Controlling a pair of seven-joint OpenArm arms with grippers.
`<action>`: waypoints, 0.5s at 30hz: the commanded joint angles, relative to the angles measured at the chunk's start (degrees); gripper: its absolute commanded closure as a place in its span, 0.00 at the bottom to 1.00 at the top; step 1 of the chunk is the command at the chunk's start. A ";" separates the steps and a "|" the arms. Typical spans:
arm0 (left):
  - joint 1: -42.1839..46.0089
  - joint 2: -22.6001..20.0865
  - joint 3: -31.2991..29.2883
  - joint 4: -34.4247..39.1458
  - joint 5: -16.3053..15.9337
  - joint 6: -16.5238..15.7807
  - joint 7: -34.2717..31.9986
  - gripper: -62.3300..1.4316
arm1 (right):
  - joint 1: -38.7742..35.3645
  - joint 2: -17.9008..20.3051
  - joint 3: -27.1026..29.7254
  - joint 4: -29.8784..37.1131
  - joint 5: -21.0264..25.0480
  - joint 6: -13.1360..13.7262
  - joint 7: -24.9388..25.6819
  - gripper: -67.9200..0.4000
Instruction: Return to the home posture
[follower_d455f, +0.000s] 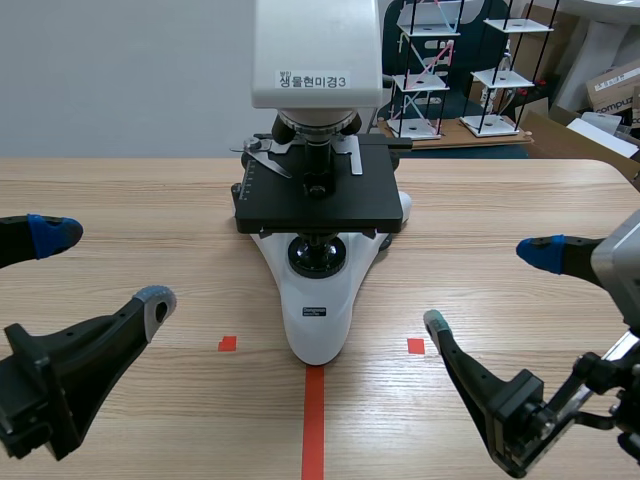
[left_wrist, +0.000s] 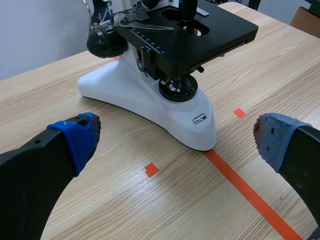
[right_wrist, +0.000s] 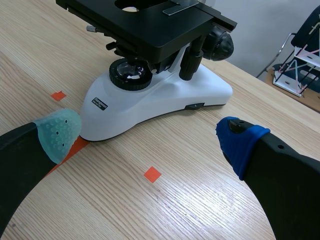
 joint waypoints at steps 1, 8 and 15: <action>-0.04 0.28 -0.31 0.94 -0.42 -0.11 -0.83 0.00 | 0.66 0.31 0.48 0.17 0.44 0.02 0.90 0.12; -0.04 0.28 -0.31 0.94 -0.42 -0.11 -0.83 0.00 | 0.66 0.31 0.48 0.17 0.44 0.02 0.90 0.12; -0.04 0.28 -0.31 0.94 -0.42 -0.11 -0.83 0.00 | 0.66 0.31 0.48 0.17 0.44 0.00 2.14 0.12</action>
